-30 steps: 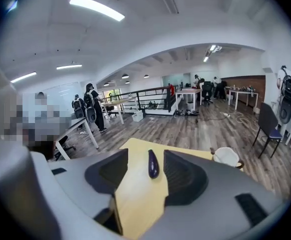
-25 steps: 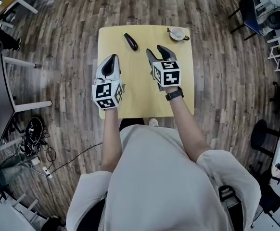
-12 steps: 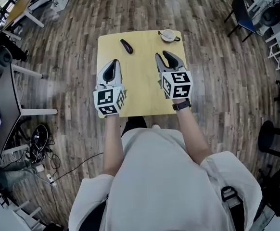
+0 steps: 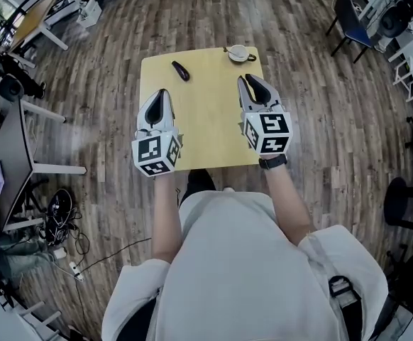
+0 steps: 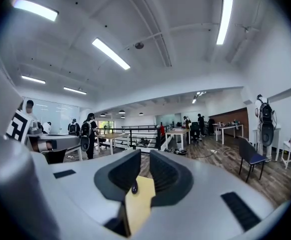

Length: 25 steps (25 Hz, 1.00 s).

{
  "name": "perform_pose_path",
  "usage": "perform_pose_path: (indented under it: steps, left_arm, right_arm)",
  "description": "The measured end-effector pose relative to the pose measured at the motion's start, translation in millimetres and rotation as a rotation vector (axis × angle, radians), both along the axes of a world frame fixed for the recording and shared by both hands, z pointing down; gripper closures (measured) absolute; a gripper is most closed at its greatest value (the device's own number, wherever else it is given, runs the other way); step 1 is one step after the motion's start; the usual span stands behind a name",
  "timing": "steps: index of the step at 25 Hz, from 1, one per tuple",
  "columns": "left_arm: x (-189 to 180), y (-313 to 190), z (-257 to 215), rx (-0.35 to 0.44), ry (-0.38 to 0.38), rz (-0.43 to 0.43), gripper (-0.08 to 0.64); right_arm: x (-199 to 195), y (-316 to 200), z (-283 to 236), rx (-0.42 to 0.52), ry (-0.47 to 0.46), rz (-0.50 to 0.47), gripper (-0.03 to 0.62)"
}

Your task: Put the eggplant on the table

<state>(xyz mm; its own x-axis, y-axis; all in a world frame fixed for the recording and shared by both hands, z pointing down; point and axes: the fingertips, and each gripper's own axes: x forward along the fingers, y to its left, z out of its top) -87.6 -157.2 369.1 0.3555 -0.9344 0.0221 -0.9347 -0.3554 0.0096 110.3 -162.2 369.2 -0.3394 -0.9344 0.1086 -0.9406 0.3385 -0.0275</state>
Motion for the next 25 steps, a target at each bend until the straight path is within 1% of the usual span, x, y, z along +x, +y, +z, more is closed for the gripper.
perform_pose_path:
  steps: [3,8,13,18,25]
  left_arm:
    - [8.5,11.0,-8.0,0.02,-0.001,-0.007,0.551]
    - [18.3,22.0,-16.6,0.05,-0.004,-0.009,0.551]
    - [35.5,32.8,-22.1,0.067,-0.024,-0.007,0.551]
    - [43.1,36.3,-24.2,0.066,-0.038,-0.005,0.551]
    - [59.6,36.3,-29.7,0.062,-0.056,0.014,0.551]
  right_arm:
    - [9.9,12.0,-6.1,0.023,0.002,-0.003,0.541]
    - [20.0,23.8,-18.0,0.059,-0.021,-0.007,0.558]
    - [36.1,34.6,-24.3,0.082,-0.003,0.003,0.572]
    - [43.2,41.6,-24.9,0.083,-0.001,0.005,0.574]
    - [58.3,46.4,-28.4,0.082,-0.022,0.021,0.574]
